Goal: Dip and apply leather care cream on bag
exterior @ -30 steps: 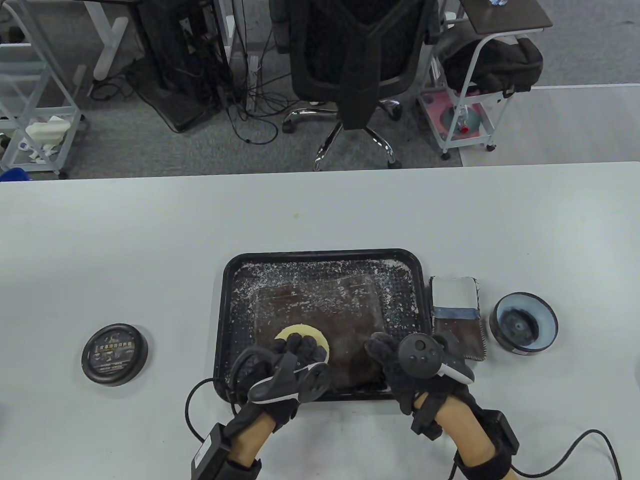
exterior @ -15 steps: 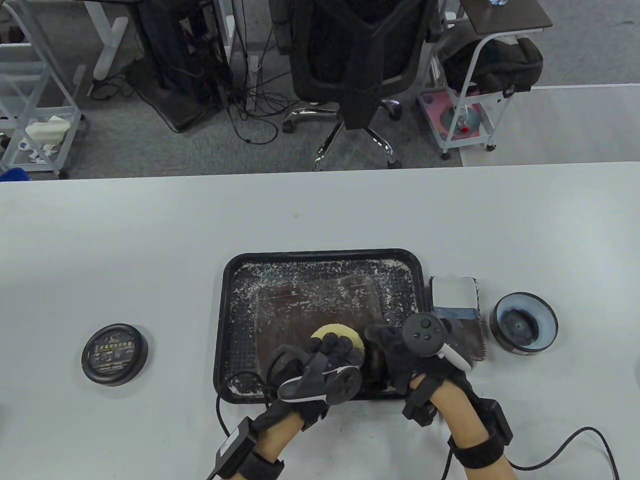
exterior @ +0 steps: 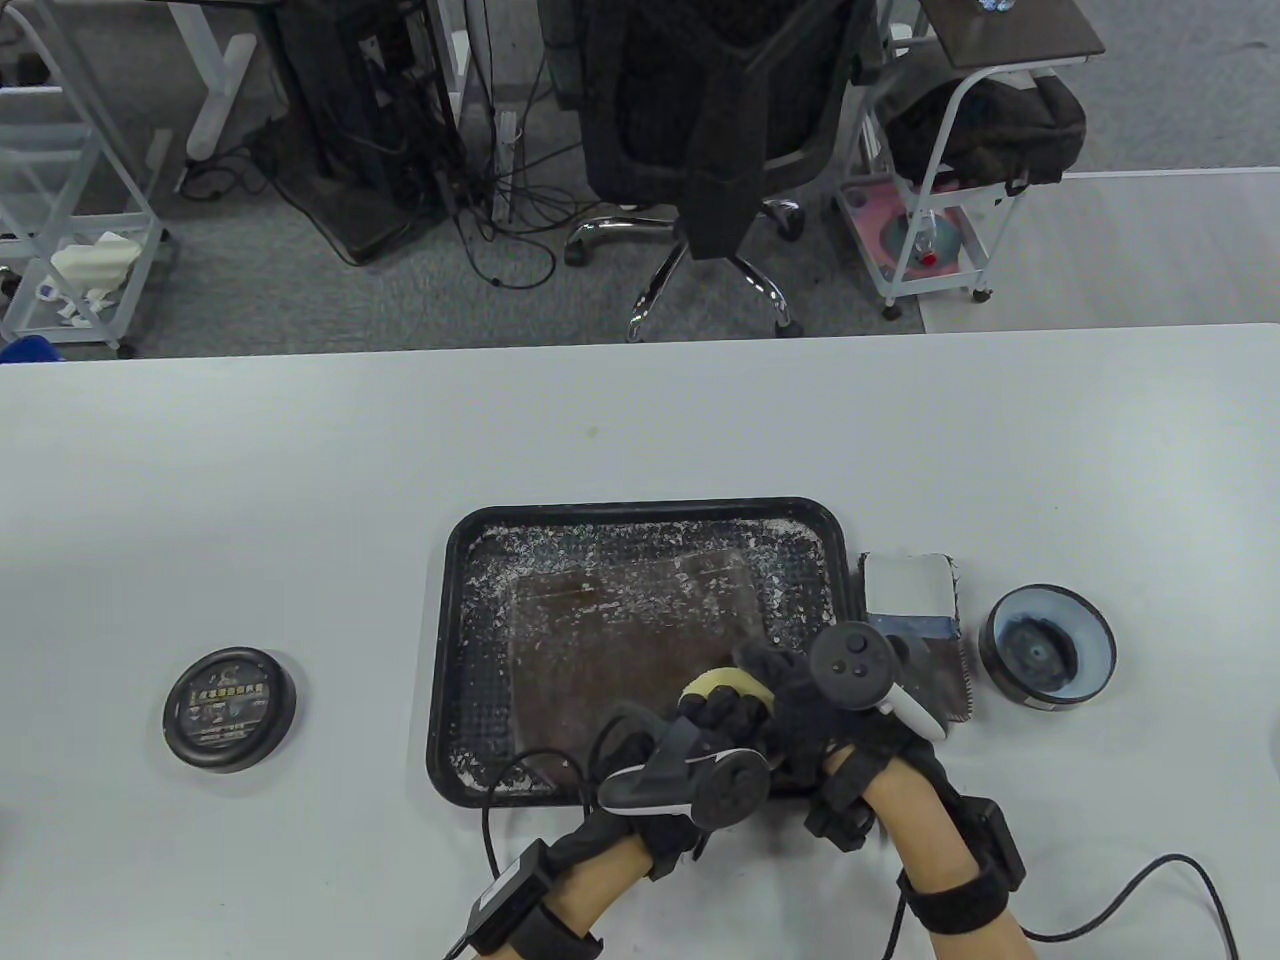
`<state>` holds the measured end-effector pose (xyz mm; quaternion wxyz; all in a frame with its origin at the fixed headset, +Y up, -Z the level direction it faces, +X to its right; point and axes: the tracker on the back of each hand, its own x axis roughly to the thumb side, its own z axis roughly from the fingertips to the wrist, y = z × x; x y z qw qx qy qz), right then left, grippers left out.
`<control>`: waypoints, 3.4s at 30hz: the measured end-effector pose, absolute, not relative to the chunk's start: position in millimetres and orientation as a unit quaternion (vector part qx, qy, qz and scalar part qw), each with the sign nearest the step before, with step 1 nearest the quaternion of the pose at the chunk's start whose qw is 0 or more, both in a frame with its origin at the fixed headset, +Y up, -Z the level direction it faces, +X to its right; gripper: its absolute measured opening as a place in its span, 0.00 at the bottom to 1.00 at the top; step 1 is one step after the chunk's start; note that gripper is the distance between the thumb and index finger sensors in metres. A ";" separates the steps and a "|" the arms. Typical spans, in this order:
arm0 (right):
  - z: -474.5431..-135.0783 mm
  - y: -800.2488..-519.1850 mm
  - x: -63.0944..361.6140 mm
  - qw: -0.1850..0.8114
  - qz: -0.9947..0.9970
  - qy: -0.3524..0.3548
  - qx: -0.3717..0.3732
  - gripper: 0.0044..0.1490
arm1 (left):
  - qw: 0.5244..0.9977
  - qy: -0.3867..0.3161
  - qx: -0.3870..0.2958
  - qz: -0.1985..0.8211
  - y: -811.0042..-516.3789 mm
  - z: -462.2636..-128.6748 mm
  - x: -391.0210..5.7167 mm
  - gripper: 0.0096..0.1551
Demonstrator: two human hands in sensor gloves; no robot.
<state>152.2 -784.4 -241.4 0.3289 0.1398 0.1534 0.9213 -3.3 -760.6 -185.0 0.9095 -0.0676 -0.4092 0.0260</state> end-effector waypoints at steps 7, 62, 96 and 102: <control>-239.6 -782.8 149.7 0.308 0.928 0.147 0.146 0.37 | 0.903 -0.423 -0.068 0.016 -759.9 -182.2 -7.9 0.31; -237.0 -784.8 150.8 0.296 0.931 0.148 0.153 0.37 | 0.937 -0.303 -0.167 0.049 -749.1 -179.1 -176.7 0.28; -226.1 -786.4 152.4 0.300 0.929 0.128 0.176 0.36 | 0.950 -0.268 -0.120 0.106 -742.3 -178.2 -216.9 0.28; -219.6 -782.9 154.6 0.315 0.922 0.108 0.197 0.35 | 0.954 -0.260 -0.040 0.142 -736.9 -176.5 -219.4 0.28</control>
